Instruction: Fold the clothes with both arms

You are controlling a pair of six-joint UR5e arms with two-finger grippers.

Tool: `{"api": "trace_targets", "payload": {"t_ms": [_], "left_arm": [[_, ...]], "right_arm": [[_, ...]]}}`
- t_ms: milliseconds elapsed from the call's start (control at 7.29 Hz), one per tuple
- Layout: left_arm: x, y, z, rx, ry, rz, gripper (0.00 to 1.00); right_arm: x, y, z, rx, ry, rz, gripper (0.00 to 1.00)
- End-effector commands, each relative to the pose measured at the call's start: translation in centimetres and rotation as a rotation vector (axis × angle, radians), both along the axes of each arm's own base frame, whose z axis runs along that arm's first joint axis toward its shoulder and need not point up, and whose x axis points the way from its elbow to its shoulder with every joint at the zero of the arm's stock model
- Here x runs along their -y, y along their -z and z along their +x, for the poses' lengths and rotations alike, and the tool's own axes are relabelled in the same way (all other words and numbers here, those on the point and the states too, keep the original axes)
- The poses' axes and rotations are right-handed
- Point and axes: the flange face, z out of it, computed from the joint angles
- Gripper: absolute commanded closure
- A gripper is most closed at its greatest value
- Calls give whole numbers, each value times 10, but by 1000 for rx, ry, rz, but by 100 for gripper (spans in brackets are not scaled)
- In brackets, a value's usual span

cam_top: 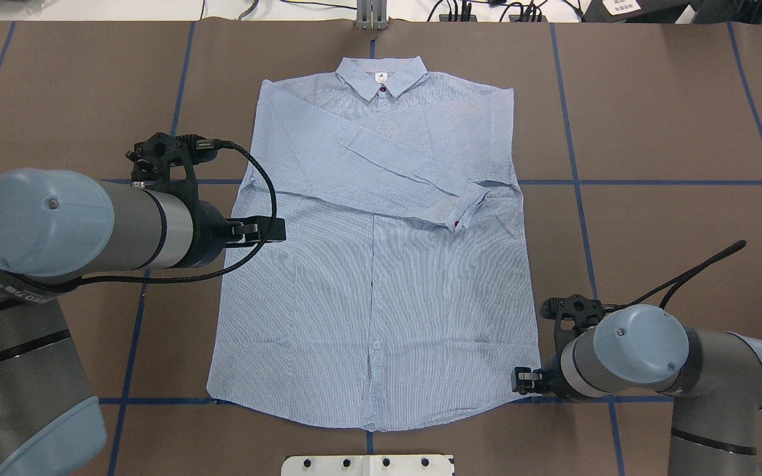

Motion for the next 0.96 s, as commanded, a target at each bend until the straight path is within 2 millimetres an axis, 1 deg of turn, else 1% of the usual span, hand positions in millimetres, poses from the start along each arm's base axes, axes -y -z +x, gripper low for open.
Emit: {"api": "trace_targets", "payload": {"t_ms": [0,549,686,823], "left_arm": [[0,-1,0,2,0,-1,0],[1,-2,-1,4,4,1,0],[1,-2,0,5,5,1,0],[2,-2,0,6,6,1,0]], "right_arm": [[0,0,-1,0,-1,0,54],[0,3,0,6,-1,-1,54],[0,4,0,8,-2,-1,57],[0,3,0,5,-8,-5,64]]}}
